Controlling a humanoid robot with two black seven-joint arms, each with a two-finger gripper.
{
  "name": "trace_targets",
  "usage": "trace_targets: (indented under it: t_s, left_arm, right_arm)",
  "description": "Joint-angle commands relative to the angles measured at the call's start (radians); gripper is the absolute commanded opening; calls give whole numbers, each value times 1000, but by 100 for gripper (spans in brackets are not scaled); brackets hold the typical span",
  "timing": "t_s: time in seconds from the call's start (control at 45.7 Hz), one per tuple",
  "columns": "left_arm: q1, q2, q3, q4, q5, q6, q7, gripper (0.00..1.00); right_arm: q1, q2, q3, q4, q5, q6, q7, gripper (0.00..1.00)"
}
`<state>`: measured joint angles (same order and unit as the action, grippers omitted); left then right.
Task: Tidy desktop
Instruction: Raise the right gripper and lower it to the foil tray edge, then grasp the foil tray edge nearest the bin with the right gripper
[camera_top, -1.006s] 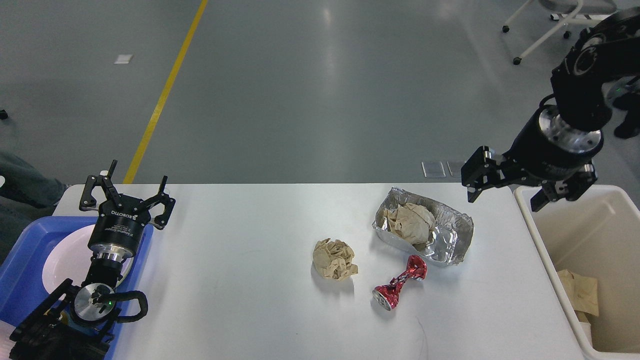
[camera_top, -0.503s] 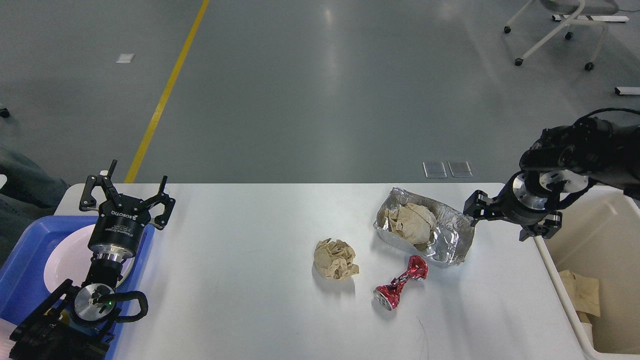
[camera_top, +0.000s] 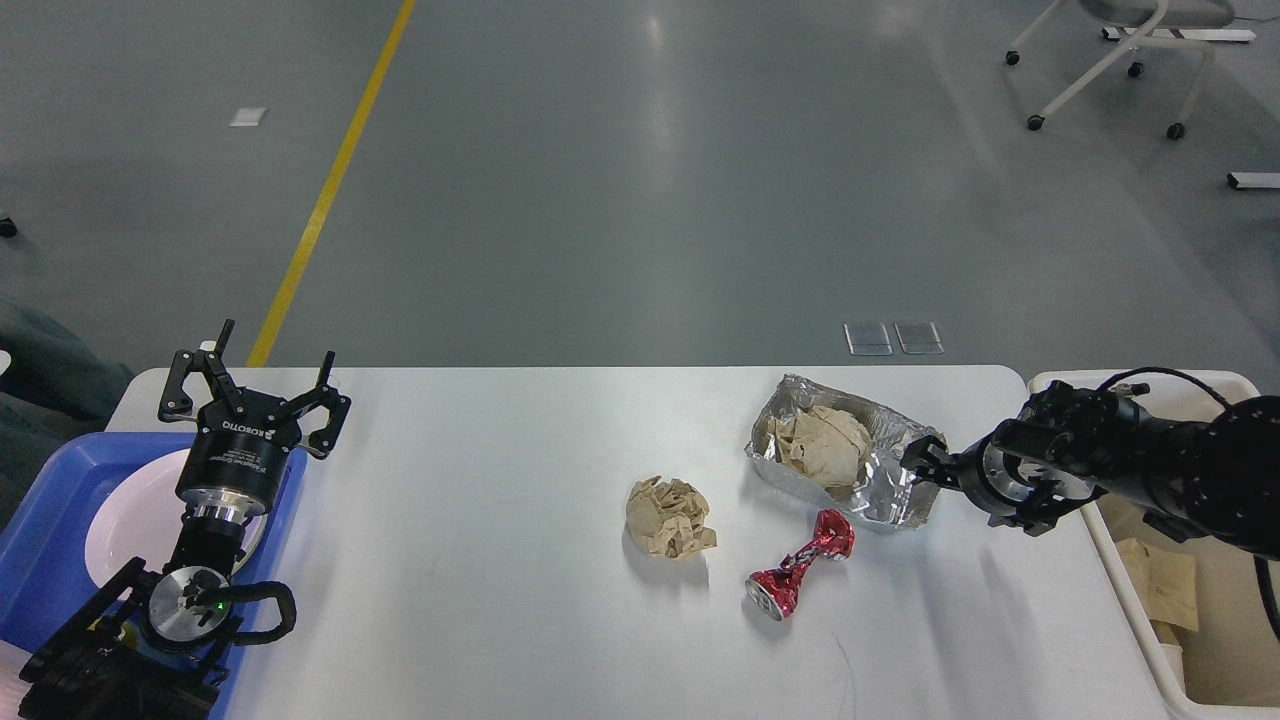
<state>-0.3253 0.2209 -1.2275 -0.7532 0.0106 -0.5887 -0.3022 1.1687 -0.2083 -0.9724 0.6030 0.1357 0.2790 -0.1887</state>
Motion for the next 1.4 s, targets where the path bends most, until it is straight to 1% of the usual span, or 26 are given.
trace_targets:
  t_s: [0.0, 0.328, 0.525, 0.612, 0.765, 0.809, 0.831, 0.875, 0.984, 1.006, 1.159, 1.378]
  left_arm:
    - [0, 0, -1, 0, 0, 0, 0, 96]
    - [0, 0, 0, 0, 0, 0, 0, 96]
    - [0, 0, 0, 0, 0, 0, 0, 96]
    - [0, 0, -1, 0, 0, 0, 0, 96]
    - [0, 0, -1, 0, 0, 0, 0, 96]
    - [0, 0, -1, 0, 0, 0, 0, 96]
    - [0, 0, 0, 0, 0, 1, 0, 96]
    - [0, 0, 0, 0, 0, 1, 0, 96]
    - [0, 0, 0, 0, 0, 0, 0, 96]
    - [0, 0, 0, 0, 0, 1, 0, 96]
    - [0, 0, 0, 0, 0, 1, 0, 96]
    - [0, 0, 0, 0, 0, 0, 0, 96]
  right_arm:
    - [-7, 6, 6, -5, 8, -29, -1, 99]
    - [-18, 15, 23, -6, 12, -40, -1, 99]
    - [-46, 30, 60, -6, 12, -107, -3, 99]
    - [-53, 38, 78, -8, 12, -127, -3, 96]
    - [-78, 49, 80, -8, 10, -178, -5, 79]
    - [-84, 50, 80, -6, 10, -179, -5, 71]
    - [-86, 50, 80, -6, 10, -179, -5, 65]
    - [-87, 52, 80, -6, 10, -182, -5, 51]
    - [-93, 52, 81, -6, 13, -193, -8, 4]
    - [-96, 52, 81, -5, 13, -196, -11, 0]
    - [-104, 52, 81, 0, 12, -241, -14, 0]
    - [-103, 52, 81, 6, 15, -254, -15, 0]
